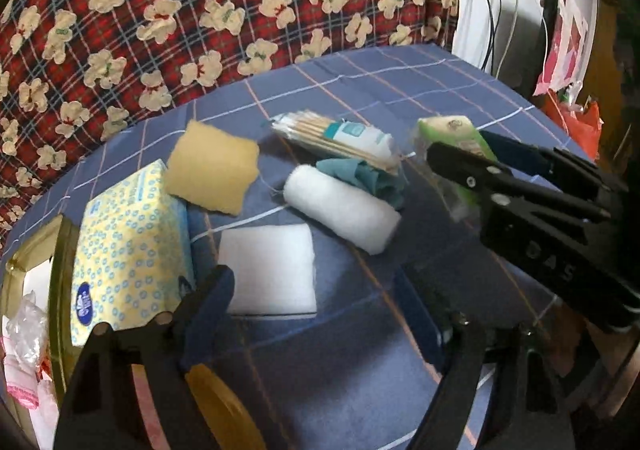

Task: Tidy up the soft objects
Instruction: 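Grasp the white rectangular block with the left gripper while the right gripper holds the tissue pack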

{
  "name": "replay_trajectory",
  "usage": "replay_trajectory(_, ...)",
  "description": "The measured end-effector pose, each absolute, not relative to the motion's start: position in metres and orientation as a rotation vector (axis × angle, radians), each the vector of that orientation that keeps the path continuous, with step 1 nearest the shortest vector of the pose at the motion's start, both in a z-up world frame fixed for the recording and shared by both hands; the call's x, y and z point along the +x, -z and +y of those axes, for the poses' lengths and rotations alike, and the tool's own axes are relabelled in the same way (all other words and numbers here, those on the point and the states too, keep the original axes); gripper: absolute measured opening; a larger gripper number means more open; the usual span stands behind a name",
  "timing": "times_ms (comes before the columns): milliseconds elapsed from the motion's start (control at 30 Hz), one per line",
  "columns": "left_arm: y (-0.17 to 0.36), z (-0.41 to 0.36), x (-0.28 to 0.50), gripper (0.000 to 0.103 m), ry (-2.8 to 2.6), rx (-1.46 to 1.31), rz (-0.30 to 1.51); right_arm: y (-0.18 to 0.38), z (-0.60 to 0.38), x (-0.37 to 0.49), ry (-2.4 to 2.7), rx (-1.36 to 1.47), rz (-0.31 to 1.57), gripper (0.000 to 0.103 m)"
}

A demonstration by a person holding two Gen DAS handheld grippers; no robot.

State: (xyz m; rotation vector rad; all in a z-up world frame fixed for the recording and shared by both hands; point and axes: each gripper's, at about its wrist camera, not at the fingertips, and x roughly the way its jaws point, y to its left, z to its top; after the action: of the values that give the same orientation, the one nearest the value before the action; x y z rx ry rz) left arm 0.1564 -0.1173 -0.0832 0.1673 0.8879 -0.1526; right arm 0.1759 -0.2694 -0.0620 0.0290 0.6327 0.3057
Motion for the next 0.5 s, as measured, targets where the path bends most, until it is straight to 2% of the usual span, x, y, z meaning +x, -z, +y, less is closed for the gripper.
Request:
replay_trajectory(133,0.09,-0.121,0.168,0.083,0.148,0.156,0.936,0.062,-0.271,0.174,-0.316,0.042,0.62,0.052)
replay_trajectory(300,0.092,-0.127,0.175,0.092,0.14,0.172,0.947,0.062,-0.271,0.173,-0.32,0.043,0.617,0.052)
replay_trajectory(500,0.101,-0.13,0.179,0.095,0.114,0.225,0.944,0.061,-0.272,0.172,-0.322,0.05,0.61,0.053)
